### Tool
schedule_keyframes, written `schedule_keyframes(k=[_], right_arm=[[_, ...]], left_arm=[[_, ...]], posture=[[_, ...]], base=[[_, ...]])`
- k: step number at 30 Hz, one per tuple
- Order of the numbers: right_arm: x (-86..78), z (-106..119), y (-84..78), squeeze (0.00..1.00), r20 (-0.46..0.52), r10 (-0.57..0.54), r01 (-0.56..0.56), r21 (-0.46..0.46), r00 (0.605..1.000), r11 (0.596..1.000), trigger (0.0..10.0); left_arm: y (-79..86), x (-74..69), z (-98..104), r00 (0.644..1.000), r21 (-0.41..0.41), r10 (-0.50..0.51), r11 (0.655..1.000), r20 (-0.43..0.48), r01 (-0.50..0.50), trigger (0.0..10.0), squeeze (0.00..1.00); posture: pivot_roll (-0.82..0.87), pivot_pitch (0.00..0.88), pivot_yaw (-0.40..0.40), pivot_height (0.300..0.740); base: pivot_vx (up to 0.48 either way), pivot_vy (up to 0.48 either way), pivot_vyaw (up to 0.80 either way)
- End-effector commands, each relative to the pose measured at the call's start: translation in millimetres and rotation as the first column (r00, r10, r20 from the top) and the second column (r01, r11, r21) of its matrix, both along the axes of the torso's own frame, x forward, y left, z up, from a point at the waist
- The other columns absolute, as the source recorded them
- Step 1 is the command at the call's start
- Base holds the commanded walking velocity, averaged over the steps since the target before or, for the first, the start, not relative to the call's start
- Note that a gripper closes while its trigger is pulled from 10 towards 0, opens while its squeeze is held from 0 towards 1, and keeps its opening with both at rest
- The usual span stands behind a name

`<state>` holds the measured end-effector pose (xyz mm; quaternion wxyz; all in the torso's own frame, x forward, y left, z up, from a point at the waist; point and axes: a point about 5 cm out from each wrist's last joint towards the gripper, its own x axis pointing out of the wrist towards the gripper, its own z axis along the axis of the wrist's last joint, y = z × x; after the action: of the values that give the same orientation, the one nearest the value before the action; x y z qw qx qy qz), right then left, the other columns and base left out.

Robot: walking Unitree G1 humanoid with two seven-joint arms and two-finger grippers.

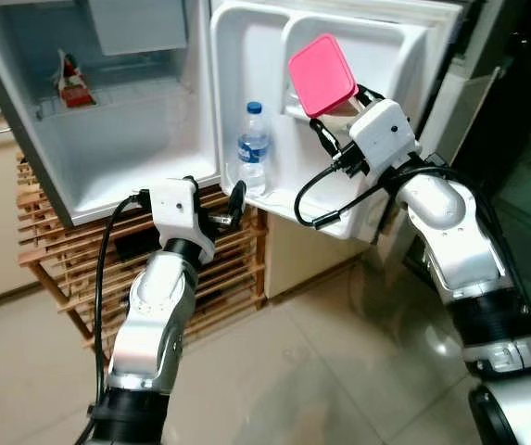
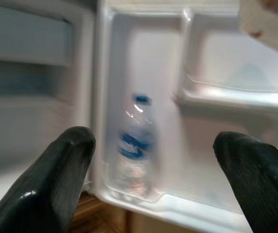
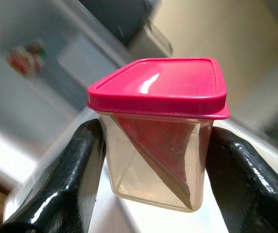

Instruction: Restocking fridge

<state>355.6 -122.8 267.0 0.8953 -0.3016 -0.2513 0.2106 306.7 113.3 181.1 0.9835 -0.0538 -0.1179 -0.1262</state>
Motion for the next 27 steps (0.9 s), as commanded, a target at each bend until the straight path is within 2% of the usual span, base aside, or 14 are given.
schedule_keyframes(k=[1,6,12,14,20,23,27], right_arm=[[0.7,4.0,1.1,0.00,0.033,0.007,-0.007,-0.011,0.999,1.000,0.0],[1.7,8.5,3.5,0.00,0.073,0.019,-0.017,-0.022,0.997,1.000,0.0],[-1.0,17.4,9.2,0.00,0.119,0.063,-0.057,-0.047,0.991,0.997,0.0],[-1.1,18.5,9.0,0.00,0.127,0.066,-0.059,-0.057,0.990,0.997,0.0],[0.8,19.0,5.3,0.00,0.132,0.061,-0.053,-0.068,0.989,0.996,0.0],[-0.7,24.5,8.0,0.00,0.140,0.103,-0.090,-0.093,0.985,0.992,0.0],[3.9,23.6,7.0,0.00,0.103,0.146,-0.128,-0.157,0.984,0.979,0.0]], left_arm=[[-0.7,0.6,2.0,1.000,0.015,-0.009,1.000,0.012,0.009,10.0,0.00],[1.1,-1.7,5.0,0.999,-0.001,-0.007,1.000,0.035,0.007,10.0,0.00],[-2.7,-1.6,5.9,0.999,0.017,-0.012,1.000,0.048,0.011,10.0,0.00],[-6.8,-1.9,6.6,0.998,0.043,-0.031,0.999,0.055,0.028,10.0,0.00],[-6.8,-2.6,7.4,0.998,0.041,-0.030,0.999,0.056,0.028,10.0,0.00],[-7.7,-2.6,7.7,0.998,0.039,-0.032,0.999,0.057,0.030,10.0,0.00],[-7.9,-3.5,6.4,0.998,0.037,-0.033,0.999,0.055,0.031,10.0,0.00]], posture=[[-0.11,0.000,0.004,0.740],[-0.11,0.000,0.005,0.740],[-0.11,0.000,-0.002,0.740],[-0.11,0.000,-0.005,0.740],[-0.11,0.000,-0.005,0.740],[-0.12,0.000,-0.005,0.740],[-0.12,0.000,-0.010,0.740]], base=[[0.480,0.000,0.00],[0.480,0.000,0.00],[0.480,0.000,0.00],[0.000,0.000,0.00],[0.000,0.000,0.00],[0.000,0.000,0.00],[0.000,0.000,0.00]])
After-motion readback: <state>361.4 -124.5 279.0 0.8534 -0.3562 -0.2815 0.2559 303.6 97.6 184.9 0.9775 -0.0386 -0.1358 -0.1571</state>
